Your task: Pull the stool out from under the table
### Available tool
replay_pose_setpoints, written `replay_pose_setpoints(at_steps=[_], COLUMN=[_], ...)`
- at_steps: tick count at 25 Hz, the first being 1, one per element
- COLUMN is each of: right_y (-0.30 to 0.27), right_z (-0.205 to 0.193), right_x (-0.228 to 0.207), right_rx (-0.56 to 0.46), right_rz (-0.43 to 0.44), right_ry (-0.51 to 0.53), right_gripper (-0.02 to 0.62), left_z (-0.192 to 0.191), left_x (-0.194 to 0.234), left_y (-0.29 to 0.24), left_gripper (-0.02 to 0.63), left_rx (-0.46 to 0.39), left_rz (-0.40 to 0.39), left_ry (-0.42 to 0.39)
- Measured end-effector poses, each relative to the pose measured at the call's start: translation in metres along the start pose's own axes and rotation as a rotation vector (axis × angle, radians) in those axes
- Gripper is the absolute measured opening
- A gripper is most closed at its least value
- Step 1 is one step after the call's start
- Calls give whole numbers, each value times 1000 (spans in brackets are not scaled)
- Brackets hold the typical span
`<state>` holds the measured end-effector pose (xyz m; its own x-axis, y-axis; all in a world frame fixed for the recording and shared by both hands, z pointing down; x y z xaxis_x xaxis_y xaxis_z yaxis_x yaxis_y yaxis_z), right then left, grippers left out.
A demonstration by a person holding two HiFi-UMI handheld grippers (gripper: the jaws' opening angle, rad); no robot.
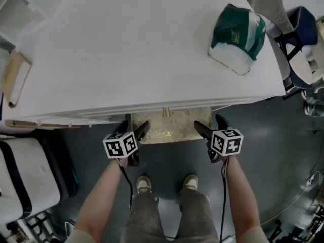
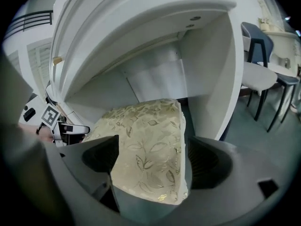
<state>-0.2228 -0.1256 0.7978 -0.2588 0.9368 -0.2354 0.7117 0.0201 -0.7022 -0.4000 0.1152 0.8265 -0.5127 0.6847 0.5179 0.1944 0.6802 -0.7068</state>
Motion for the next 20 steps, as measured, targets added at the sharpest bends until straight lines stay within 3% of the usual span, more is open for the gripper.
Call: replay_pose_setpoints(at_steps=[4, 8, 13, 16, 20], right_y=[-17, -31, -42, -46, -52], right_z=[-7, -15, -17, -18, -17], right_x=[-11, -12, -18, -17, -14], right_rx=[-18, -2, -14, -30, -33], right_rz=[-21, 13, 61, 107, 175], right_ry=[-77, -122, -137, -134, -156], right_gripper=[468, 484, 532, 532, 529], left_z=[-9, -9, -5, -2, -6], left_x=[-2, 1, 4, -1, 0], left_y=[-14, -23, -33, -39, -47], left_gripper=[453, 491, 528, 528, 531], left_rx=[31, 27, 46, 66, 110], left_rz=[-29, -39, -90, -143, -238], left_ry=[27, 35, -26, -72, -25])
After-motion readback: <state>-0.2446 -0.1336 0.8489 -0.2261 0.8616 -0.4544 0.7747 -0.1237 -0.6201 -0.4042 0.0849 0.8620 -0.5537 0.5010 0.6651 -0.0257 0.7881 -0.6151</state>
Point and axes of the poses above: the fingertips, and each gripper's own axes: y backward along the fingers, x to its left, z out of its top, the point moved 2 cm from there along y, backward along the fingers, and after that the axes turned 8 degrees about y, right-handed, at the moved point
